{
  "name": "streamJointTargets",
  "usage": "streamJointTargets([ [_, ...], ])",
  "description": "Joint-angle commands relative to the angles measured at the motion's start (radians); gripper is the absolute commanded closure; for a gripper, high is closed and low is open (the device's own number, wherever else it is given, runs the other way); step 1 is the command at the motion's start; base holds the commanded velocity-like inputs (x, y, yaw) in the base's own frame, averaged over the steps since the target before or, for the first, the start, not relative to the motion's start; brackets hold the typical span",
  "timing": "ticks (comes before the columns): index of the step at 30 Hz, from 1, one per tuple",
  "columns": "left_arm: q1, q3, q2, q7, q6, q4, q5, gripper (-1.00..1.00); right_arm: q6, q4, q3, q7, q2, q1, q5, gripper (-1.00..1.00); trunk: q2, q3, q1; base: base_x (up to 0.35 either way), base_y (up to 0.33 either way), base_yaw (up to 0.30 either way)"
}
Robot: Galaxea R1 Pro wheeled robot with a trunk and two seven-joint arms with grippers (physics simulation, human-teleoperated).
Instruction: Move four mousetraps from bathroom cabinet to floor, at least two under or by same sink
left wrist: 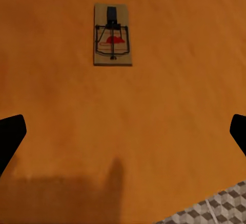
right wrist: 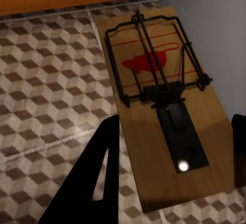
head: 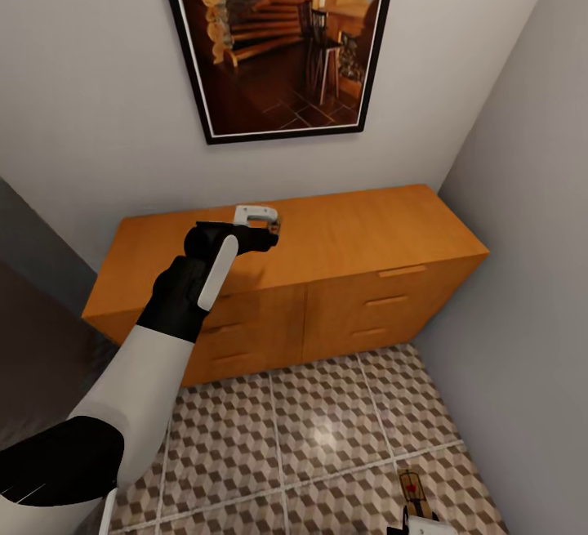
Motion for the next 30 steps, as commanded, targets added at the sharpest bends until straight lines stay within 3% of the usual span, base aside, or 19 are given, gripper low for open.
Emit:
streamJointTargets([
  [1, -0.001, -0.001, 0.0, 0.01, 0.003, -0.001, 0.01, -1.0, -0.003, 0.001, 0.009, -0.004, 0.0, -0.001, -0.006, 1.0, -0.002, -0.002, 0.001, 0.226, -0.034, 0.0],
  [17, 0.001, -0.001, 0.0, 0.01, 0.003, 0.011, 0.01, -1.0, -0.004, 0.001, 0.009, -0.004, 0.001, -0.001, -0.006, 1.0, -0.002, -0.002, 0.001, 0.265, -0.108, 0.0],
  [30, 0.013, -0.001, 0.002, 0.011, 0.002, 0.031, 0.008, -1.0, -0.005, 0.001, 0.009, -0.004, 0.001, -0.001, -0.006, 1.0, -0.002, -0.002, 0.001, 0.037, -0.018, 0.0],
])
